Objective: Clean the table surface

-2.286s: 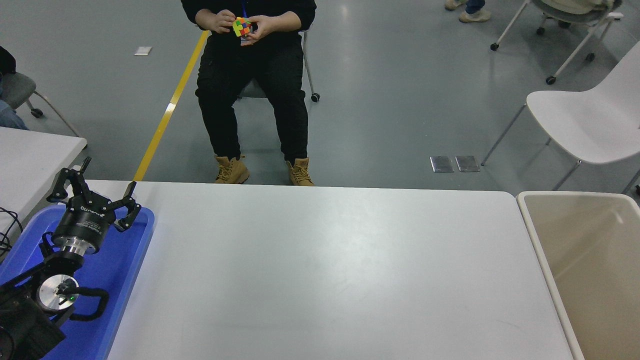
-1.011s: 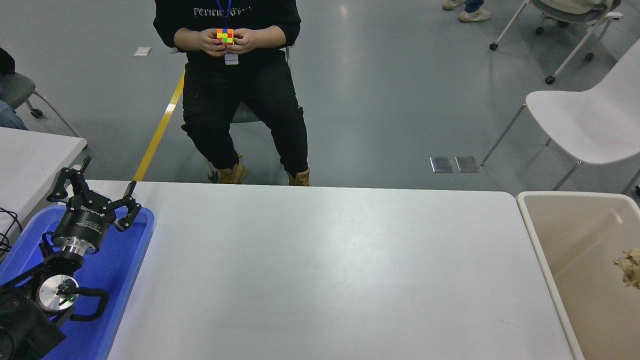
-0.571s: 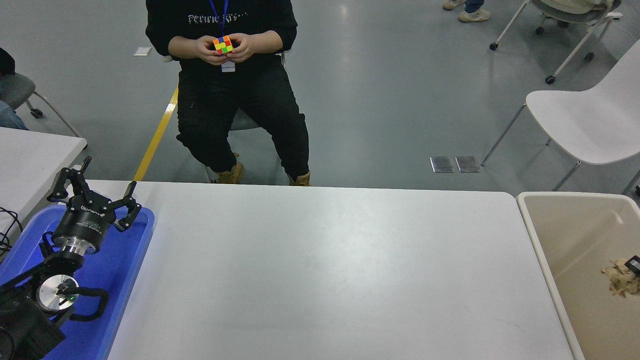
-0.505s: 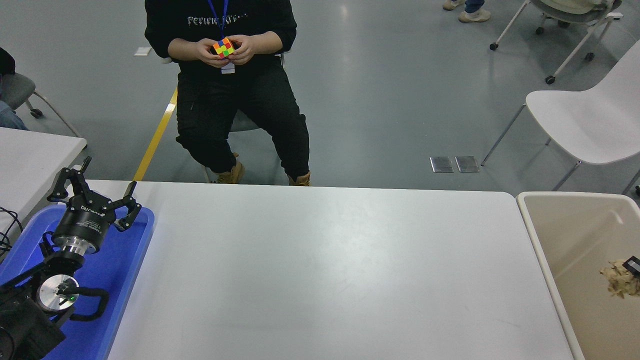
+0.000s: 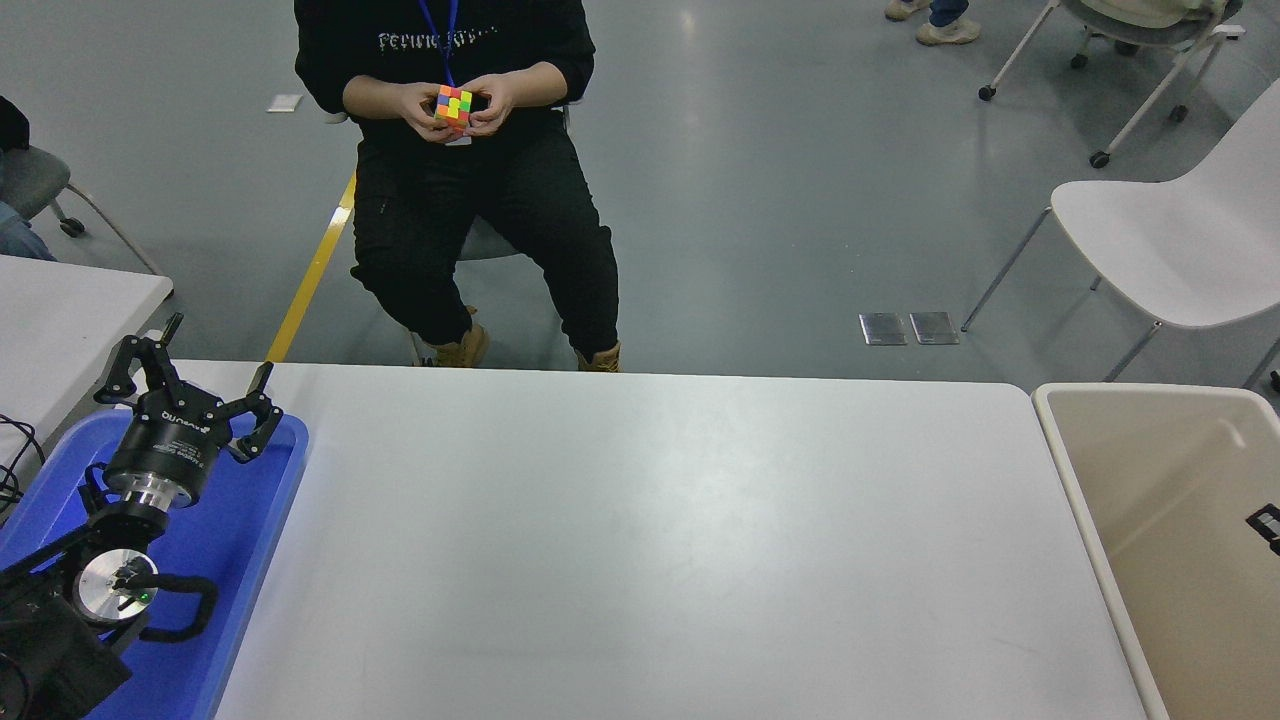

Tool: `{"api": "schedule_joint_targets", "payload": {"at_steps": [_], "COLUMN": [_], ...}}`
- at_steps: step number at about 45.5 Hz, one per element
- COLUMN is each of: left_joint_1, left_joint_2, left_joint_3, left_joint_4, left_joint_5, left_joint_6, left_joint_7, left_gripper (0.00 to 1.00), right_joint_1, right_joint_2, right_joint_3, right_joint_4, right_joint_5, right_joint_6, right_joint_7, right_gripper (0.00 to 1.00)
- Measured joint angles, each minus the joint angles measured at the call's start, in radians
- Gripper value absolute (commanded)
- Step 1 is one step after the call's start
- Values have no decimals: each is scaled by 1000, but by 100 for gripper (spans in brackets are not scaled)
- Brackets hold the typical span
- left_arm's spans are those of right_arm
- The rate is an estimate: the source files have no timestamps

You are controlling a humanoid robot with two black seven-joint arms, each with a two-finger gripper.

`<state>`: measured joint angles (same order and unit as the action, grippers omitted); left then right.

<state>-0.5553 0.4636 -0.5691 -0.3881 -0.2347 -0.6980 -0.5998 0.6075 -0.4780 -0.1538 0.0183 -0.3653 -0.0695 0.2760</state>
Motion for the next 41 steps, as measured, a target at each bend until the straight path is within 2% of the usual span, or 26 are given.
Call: {"api": "schedule_joint_targets", "payload": {"at_steps": [24, 41], "left_joint_1": [0, 0], "left_joint_2": [0, 0], "left_joint_3": [0, 0], "left_joint_4": [0, 0], "left_joint_5": [0, 0], "left_joint_6": [0, 0], "left_joint_7": [0, 0], "left_gripper": [100, 100], "right_joint_1": [176, 270], "right_joint_2": [-94, -183], "right_joint_3": [180, 392], "right_joint_4": [61, 172], "right_joint_5": [17, 152], "right_joint_6": [-12, -13], "right_joint_7": [0, 5], "right_gripper": [98, 98]}}
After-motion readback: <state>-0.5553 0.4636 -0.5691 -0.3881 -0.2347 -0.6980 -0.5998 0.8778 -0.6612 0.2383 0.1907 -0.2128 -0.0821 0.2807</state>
